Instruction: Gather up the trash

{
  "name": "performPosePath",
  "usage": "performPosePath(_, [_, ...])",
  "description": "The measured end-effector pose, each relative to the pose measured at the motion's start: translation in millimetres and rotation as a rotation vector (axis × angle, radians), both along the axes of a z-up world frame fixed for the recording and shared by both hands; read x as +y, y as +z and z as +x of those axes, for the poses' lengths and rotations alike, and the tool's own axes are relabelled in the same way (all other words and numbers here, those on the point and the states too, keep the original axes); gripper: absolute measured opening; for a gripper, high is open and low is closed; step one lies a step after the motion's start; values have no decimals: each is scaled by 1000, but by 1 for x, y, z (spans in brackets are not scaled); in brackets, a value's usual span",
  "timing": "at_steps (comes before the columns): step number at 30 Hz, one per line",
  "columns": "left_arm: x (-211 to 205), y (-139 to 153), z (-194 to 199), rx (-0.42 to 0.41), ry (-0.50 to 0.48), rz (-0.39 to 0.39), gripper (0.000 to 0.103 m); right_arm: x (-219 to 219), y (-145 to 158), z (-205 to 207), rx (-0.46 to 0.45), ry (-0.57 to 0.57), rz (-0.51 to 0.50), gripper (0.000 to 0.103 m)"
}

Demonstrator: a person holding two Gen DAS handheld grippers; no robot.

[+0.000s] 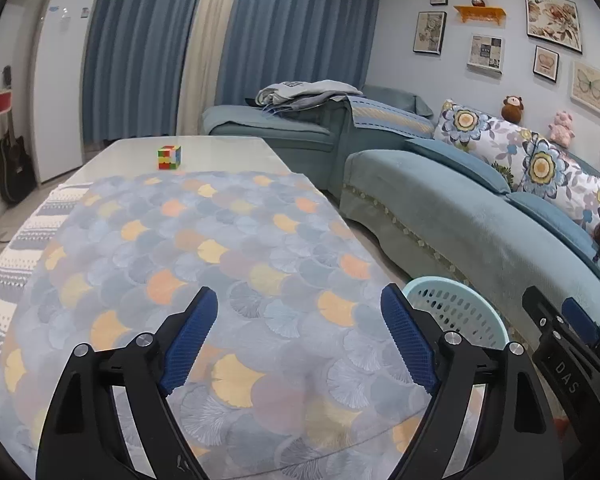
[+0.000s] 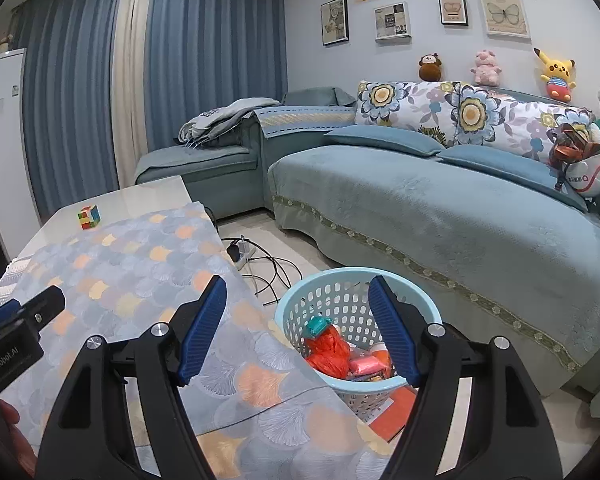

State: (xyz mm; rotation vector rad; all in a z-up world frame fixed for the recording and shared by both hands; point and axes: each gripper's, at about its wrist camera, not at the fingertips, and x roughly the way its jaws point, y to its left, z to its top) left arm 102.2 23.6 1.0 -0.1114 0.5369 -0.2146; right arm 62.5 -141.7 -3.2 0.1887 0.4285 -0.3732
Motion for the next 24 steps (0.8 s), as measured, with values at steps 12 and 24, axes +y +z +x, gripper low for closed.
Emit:
performPosePath(12, [2, 0, 1, -1, 0, 5, 82, -4, -2, 2, 14, -4, 22, 70])
performPosePath(24, [2, 0, 1, 1, 1, 4, 82, -4, -3, 3, 26, -1, 24, 70])
